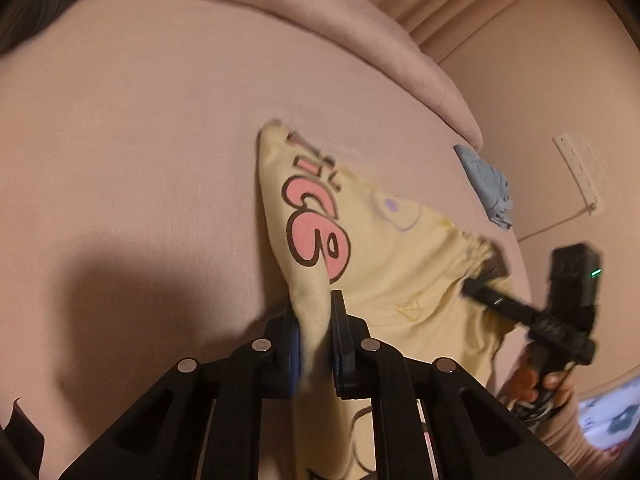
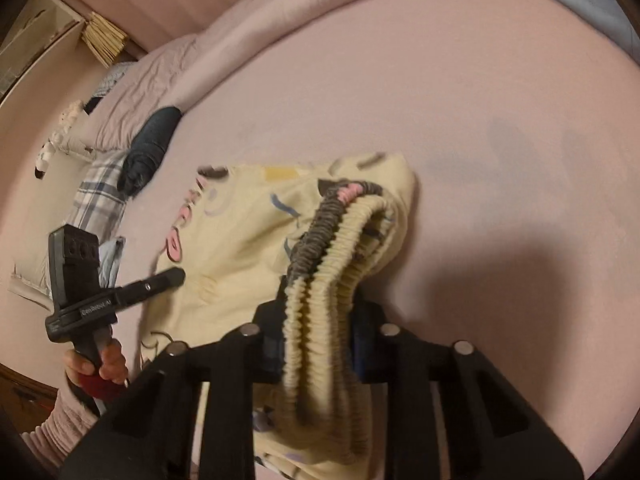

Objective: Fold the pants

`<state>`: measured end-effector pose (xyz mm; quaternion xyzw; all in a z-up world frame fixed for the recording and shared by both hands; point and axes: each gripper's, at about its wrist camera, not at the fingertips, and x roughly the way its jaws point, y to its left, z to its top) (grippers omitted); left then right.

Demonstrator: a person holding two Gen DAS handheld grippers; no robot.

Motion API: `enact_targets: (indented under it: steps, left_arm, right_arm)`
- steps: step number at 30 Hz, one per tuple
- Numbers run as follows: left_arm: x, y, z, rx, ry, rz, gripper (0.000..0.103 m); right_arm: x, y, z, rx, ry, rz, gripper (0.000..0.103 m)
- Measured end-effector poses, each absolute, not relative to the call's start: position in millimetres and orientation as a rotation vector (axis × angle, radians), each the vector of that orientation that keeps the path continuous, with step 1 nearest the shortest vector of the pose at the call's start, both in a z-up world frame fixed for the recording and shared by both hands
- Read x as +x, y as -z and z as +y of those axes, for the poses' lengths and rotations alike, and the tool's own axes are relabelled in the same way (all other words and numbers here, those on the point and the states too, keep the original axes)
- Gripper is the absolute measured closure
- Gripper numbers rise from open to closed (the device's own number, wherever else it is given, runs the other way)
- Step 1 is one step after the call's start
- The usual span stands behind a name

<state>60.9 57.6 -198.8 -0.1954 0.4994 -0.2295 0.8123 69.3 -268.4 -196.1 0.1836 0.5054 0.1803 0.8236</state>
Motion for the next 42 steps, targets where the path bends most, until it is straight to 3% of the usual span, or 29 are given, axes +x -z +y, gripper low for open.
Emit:
enact_targets:
  steps: [8,12,15,18,19,21,22,24,26,30,32,34,42]
  left_arm:
    - [96.3,87.5,77.7,-0.457,0.558,0.771,0.094]
    - [129.1,59.6,94.1,-0.432,0.53,0.711,0.094]
    - [162.3,80.7,107.3,-0.426,0.453,0.763,0.094]
    - [195.5,139.3,117.4,-0.411,0.279,0.925,0.089]
    - [200.4,161.0,122.5,-0.381,0.193,0.99,0.089]
    - [197.2,181.9,130.1,-0.367,0.132,1.051,0.087]
    - [193.0,184.9,132.8,-0.369,0.117,1.061,0.082]
    - [177.8,176.7,136.4,-0.342,0.072,1.048,0.047]
    - [161.2,153.2,126.9,-0.295,0.057,1.003,0.031]
    - [138.1,102.1,119.2,-0.256,0.091,0.941,0.021]
    - [138.5,74.1,102.8,-0.218,0.089,0.917,0.02]
    - [131.5,46.7,84.2,-0.164,0.079,0.896,0.02]
    - [96.0,-9.3,62.9,-0.085,0.023,0.835,0.02]
  right_arm:
    - [121.7,96.3,-228.8,0.285,-0.501,0.824,0.082]
    - [161.8,59.2,-220.2,0.293,-0.534,0.734,0.082]
    - [195.4,59.9,-212.6,0.314,-0.537,0.742,0.08]
    - [228.8,94.3,-207.0,0.305,-0.478,0.812,0.066]
    - [240.4,113.2,-205.6,0.289,-0.433,0.854,0.052]
    - [257.7,155.8,-207.5,0.241,-0.3,0.963,0.05]
    - [260.1,170.0,-209.9,0.216,-0.272,1.002,0.05]
    - [255.1,176.3,-211.8,0.194,-0.259,1.016,0.05]
    - [244.3,166.7,-208.1,0.159,-0.251,1.021,0.048]
    - [210.7,121.7,-195.2,0.079,-0.298,0.971,0.035]
    - [190.3,96.5,-186.2,0.048,-0.316,0.938,0.033]
    - [173.9,68.4,-175.0,0.019,-0.326,0.902,0.023]
    - [125.3,-1.9,-169.1,0.006,-0.375,0.812,0.013]
